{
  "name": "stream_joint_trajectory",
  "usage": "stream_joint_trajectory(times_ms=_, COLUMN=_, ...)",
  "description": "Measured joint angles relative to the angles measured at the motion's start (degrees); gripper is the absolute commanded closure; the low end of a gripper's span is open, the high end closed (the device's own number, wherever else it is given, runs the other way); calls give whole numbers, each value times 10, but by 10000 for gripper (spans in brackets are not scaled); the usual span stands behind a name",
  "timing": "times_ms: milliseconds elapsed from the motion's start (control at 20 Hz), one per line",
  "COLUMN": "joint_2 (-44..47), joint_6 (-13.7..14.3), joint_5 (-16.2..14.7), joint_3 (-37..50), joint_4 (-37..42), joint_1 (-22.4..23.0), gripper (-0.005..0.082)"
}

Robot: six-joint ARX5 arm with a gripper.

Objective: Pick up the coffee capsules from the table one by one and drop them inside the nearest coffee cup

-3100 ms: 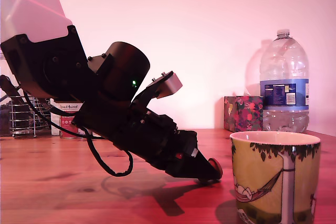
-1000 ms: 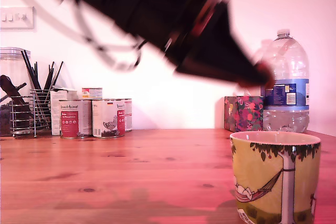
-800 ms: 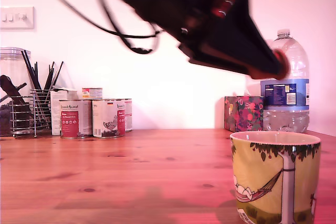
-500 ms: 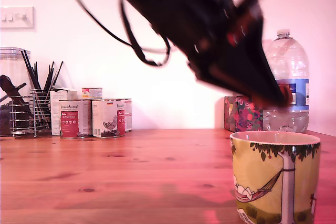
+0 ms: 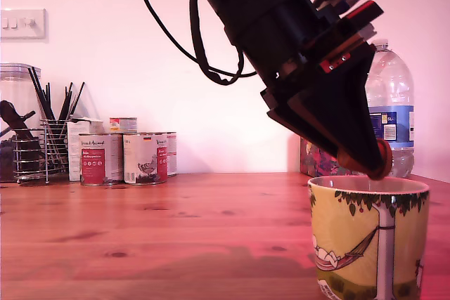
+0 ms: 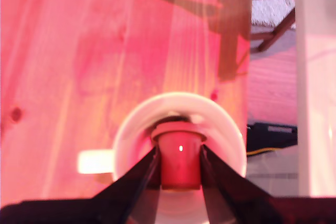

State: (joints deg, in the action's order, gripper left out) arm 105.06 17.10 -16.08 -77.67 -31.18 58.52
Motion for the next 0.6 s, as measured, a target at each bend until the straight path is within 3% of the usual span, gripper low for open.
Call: stream_joint_trajectory(times_ms=600, joint_2=1, joint_6=0, joint_5=1, joint_3=0, joint_4=-5, joint_1=0, gripper=725)
